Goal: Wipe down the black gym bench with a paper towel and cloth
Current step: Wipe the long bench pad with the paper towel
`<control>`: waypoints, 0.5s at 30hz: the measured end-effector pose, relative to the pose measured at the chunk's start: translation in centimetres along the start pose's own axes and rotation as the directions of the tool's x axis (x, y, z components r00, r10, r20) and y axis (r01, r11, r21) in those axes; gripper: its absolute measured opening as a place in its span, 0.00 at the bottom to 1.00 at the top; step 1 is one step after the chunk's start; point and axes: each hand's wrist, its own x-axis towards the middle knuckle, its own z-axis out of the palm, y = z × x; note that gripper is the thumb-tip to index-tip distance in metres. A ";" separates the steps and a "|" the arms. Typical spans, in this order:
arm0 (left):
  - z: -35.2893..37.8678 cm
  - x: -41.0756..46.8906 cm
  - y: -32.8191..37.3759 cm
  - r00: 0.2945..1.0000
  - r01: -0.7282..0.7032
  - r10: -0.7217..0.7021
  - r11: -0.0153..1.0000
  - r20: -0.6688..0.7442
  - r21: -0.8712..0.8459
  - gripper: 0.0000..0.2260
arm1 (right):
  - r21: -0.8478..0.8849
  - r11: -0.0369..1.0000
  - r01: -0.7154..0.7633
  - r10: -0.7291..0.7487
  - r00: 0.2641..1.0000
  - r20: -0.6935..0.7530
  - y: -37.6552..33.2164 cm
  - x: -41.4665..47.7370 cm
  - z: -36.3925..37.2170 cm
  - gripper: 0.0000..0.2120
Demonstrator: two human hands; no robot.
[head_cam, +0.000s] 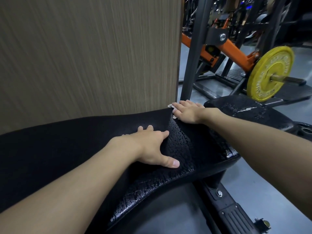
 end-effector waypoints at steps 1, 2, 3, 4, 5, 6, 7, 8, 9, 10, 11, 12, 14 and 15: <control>0.1 0.1 0.0 1.000 -0.001 0.001 1.000 -0.001 -0.004 0.54 | 0.001 1.000 0.003 -0.003 1.000 -0.017 0.0 -0.7 0.1 0.27; 0.1 0.1 -0.1 1.000 -0.001 0.001 1.000 -0.003 -0.009 0.54 | 0.003 1.000 0.008 -0.008 0.999 -0.033 0.2 -1.5 0.3 0.27; 0.2 0.1 -0.2 1.000 -0.001 0.001 1.000 -0.005 -0.012 0.54 | 0.004 1.000 0.012 -0.012 0.999 -0.043 0.4 -2.5 0.5 0.26; 0.2 0.2 -0.2 1.000 -0.001 0.001 1.000 -0.006 -0.014 0.54 | 0.003 1.000 0.013 -0.013 0.999 -0.046 0.8 -3.7 0.6 0.26; 0.1 0.2 -0.2 1.000 0.001 -0.001 1.000 -0.007 -0.016 0.54 | 0.003 1.000 0.012 -0.012 0.999 -0.044 1.2 -4.9 0.8 0.26; 0.1 0.2 -0.2 1.000 0.003 -0.003 1.000 -0.007 -0.018 0.54 | 0.003 1.000 0.010 -0.010 0.999 -0.042 1.6 -6.3 0.9 0.26; 0.1 0.2 -0.2 1.000 0.002 -0.002 1.000 -0.007 -0.020 0.55 | 0.003 1.000 0.008 -0.008 0.999 -0.041 2.1 -7.6 1.1 0.26; 0.1 0.2 -0.3 1.000 0.001 -0.001 1.000 -0.007 -0.024 0.55 | 0.003 1.000 0.006 -0.006 0.999 -0.039 2.4 -8.9 1.3 0.26; 0.1 0.2 -0.3 1.000 0.001 -0.001 1.000 -0.006 -0.029 0.55 | 0.001 1.000 0.006 -0.006 0.999 -0.039 2.7 -10.1 1.5 0.26; 0.1 0.1 -0.4 1.000 0.001 -0.001 0.999 -0.003 -0.033 0.56 | -0.003 1.000 0.007 -0.007 0.999 -0.042 3.0 -11.3 1.7 0.26; 0.1 0.1 -0.4 1.000 0.002 -0.002 0.999 0.003 -0.037 0.57 | -0.003 1.000 0.011 -0.011 0.999 -0.049 3.3 -12.5 2.0 0.27; 0.0 0.0 -0.3 1.000 0.003 -0.003 0.999 0.007 -0.042 0.58 | -0.001 1.000 0.016 -0.016 0.998 -0.058 3.6 -13.7 2.3 0.27; 0.0 0.0 -0.2 1.000 0.002 -0.002 0.999 0.006 -0.044 0.57 | -0.008 1.000 0.024 -0.025 0.997 -0.076 3.9 -15.8 2.9 0.29; 0.0 -0.1 -0.1 1.000 0.001 -0.001 0.999 0.003 -0.043 0.55 | -0.017 0.999 0.037 -0.039 0.996 -0.083 4.0 -16.9 3.2 0.32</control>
